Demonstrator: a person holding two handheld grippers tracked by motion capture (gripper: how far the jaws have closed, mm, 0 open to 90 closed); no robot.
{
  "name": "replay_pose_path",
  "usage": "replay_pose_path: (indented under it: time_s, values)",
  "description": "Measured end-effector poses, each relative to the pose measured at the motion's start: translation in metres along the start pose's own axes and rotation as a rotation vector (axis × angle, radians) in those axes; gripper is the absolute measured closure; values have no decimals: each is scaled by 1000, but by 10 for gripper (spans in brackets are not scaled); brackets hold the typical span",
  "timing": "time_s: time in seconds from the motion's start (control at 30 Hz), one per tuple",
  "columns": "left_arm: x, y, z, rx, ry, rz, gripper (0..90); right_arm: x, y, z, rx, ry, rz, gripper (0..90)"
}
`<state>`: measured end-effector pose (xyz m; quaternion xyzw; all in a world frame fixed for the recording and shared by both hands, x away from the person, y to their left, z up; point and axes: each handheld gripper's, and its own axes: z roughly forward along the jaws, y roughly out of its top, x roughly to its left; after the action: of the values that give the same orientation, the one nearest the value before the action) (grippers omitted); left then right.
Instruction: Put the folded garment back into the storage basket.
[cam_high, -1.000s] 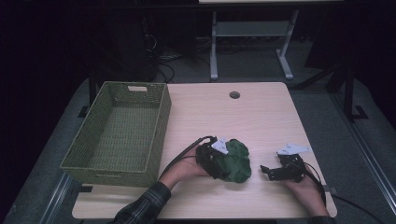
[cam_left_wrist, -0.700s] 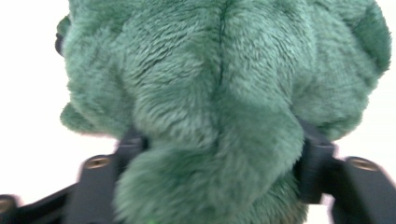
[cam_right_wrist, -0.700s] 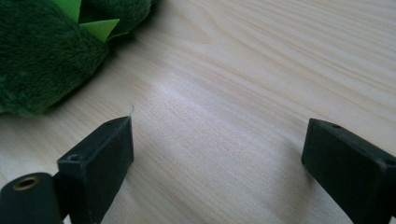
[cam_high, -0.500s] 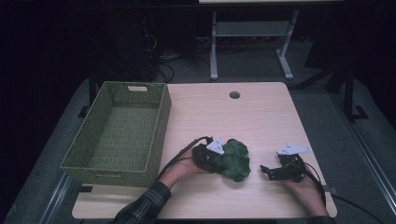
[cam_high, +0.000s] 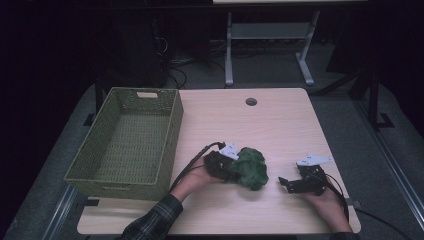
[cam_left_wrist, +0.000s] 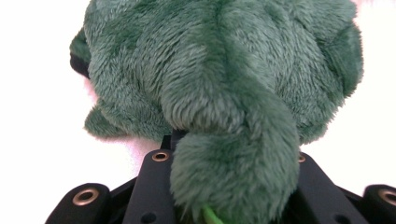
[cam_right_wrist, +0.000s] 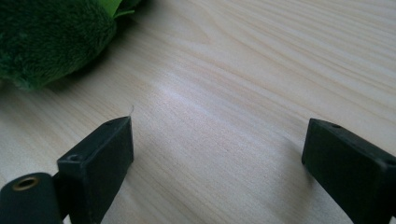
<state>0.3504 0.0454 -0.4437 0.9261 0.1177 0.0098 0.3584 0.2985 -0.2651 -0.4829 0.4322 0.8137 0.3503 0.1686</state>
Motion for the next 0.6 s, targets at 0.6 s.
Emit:
replay_pose_path:
  time_s: [0.6]
  values:
    - [-3, 12, -43, -29, 52, -61, 696, 0, 0, 0, 1, 2, 5, 87]
